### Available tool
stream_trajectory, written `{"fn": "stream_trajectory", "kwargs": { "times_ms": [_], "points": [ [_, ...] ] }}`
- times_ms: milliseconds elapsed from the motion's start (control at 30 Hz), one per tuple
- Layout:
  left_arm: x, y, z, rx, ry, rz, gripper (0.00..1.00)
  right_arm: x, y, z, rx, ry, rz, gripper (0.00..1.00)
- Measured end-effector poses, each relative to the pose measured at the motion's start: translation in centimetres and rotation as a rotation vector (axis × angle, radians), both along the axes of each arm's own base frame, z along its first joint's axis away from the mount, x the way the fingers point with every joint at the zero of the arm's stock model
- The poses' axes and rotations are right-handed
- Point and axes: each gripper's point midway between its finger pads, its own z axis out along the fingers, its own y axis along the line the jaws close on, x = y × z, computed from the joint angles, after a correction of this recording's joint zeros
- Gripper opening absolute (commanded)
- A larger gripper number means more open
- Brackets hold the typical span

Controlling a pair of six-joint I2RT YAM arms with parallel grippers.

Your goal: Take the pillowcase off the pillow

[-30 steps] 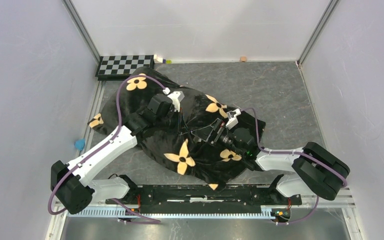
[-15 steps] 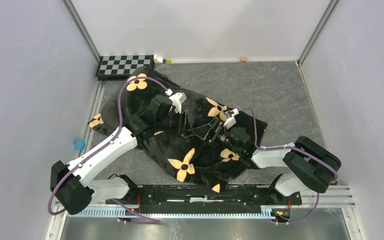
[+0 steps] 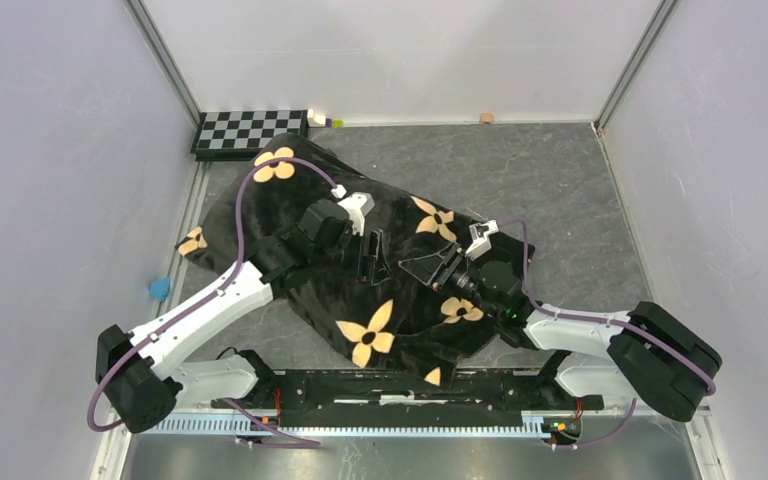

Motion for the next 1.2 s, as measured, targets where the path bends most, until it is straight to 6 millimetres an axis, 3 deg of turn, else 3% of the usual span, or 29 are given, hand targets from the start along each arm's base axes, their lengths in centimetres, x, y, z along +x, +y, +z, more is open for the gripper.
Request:
{"fn": "stream_trajectory", "kwargs": {
  "times_ms": [133,333,533,667,733,767,833,867,933,1033,1200],
  "points": [
    [-0.2,0.1,0.8,-0.020,-0.016,-0.004,0.83,0.2,-0.1,-0.2,-0.005,0.002,-0.003,0.17],
    [-1.7,-1.1,0.7,0.005,-0.046,-0.069,0.95,0.7,1.2,1.1,0.011,-0.006,0.035,0.18],
    [-3.7,-2.5,-0.1,0.073,-0.102,-0.126,0.94,1.4,2.6,4.6,0.065,-0.057,0.063,0.18],
    [-2.0,-1.7,-1.8,0.170,-0.127,-0.053,0.83,1.3,2.8,4.7,0.065,-0.055,0.071,0.18],
    [-1.3,-1.1,-2.3,0.213,-0.144,-0.012,0.69,1.3,2.7,4.6,0.063,-0.053,0.071,0.19],
    [-0.9,-0.6,-2.4,0.235,-0.156,0.011,0.56,1.3,2.7,4.6,0.062,-0.052,0.071,0.20],
    [-0.1,0.1,-2.3,0.262,-0.181,0.062,0.13,1.2,2.7,4.7,0.063,-0.052,0.070,0.29],
    [0.3,0.4,-2.3,0.267,-0.189,0.082,0.03,1.2,2.6,4.8,0.064,-0.054,0.070,0.37],
    [0.9,1.0,-2.2,0.281,-0.204,0.115,0.02,0.9,2.3,4.8,0.066,-0.055,0.069,0.58],
    [1.7,1.8,-2.2,0.301,-0.212,0.153,0.02,0.7,1.6,4.3,0.063,-0.049,0.061,0.80],
    [2.1,2.5,-2.3,0.299,-0.202,0.174,0.02,0.2,-0.7,1.7,0.007,-0.029,0.026,0.87]
  ]
}}
